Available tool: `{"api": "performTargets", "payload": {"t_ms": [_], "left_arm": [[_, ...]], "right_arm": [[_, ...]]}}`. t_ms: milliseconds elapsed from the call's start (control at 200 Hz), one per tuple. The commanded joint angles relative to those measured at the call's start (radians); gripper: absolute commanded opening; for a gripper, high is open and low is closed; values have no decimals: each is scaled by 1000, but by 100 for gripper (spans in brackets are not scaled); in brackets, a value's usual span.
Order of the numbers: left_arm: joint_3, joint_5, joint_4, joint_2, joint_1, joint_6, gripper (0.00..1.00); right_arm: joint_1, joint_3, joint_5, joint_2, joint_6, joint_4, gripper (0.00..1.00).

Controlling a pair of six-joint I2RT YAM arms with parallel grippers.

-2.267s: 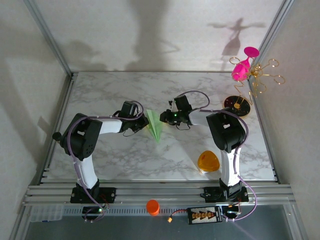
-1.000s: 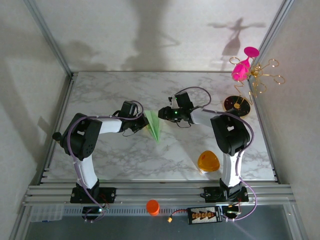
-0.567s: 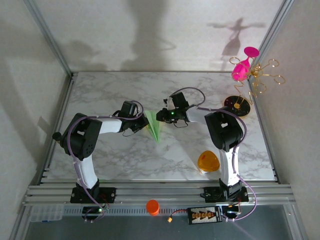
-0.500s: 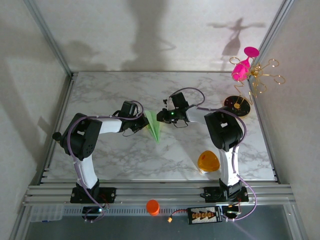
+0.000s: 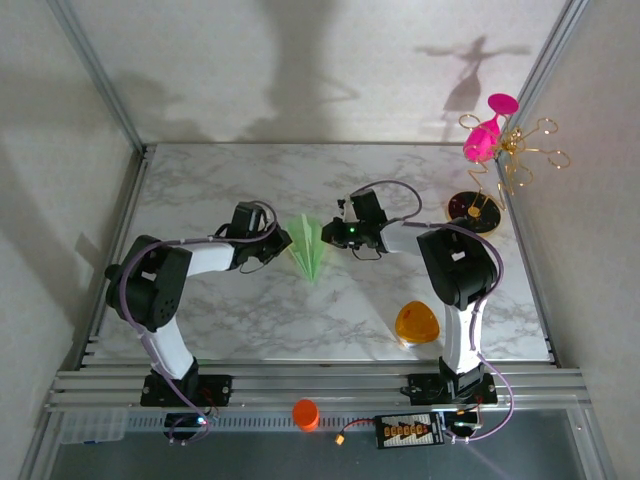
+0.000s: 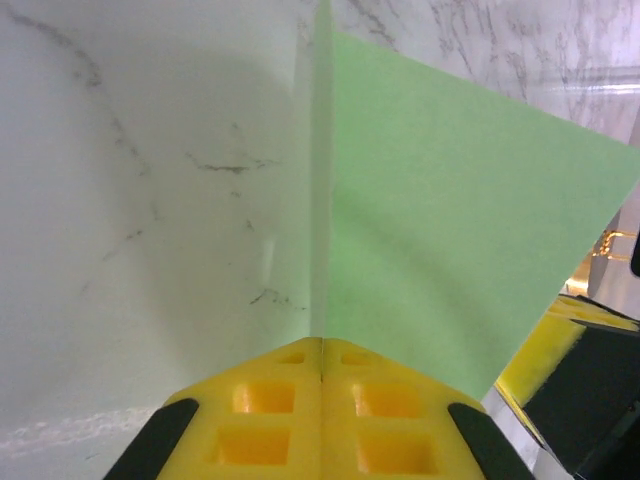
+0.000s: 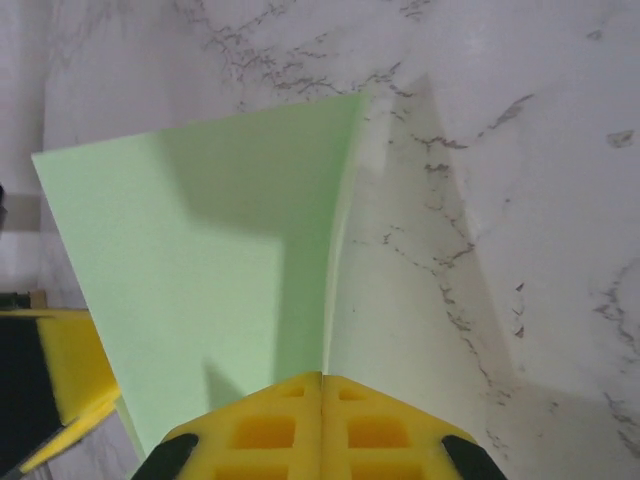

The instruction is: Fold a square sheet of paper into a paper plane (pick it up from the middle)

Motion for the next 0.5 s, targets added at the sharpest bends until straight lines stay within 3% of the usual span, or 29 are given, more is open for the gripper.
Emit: {"api": "performTargets", "payload": {"t_ms": [0, 240, 491], "left_arm": [[-47, -29, 68, -6, 6, -66, 0], [-57, -40, 78, 9, 6, -100, 5], [-33, -30, 29, -56, 1, -54, 25]], "right_arm": [[-1, -43, 25, -18, 59, 62, 4], [-1, -81, 25, -7, 103, 104, 5], [1, -57, 11, -9, 77, 75, 6]]}}
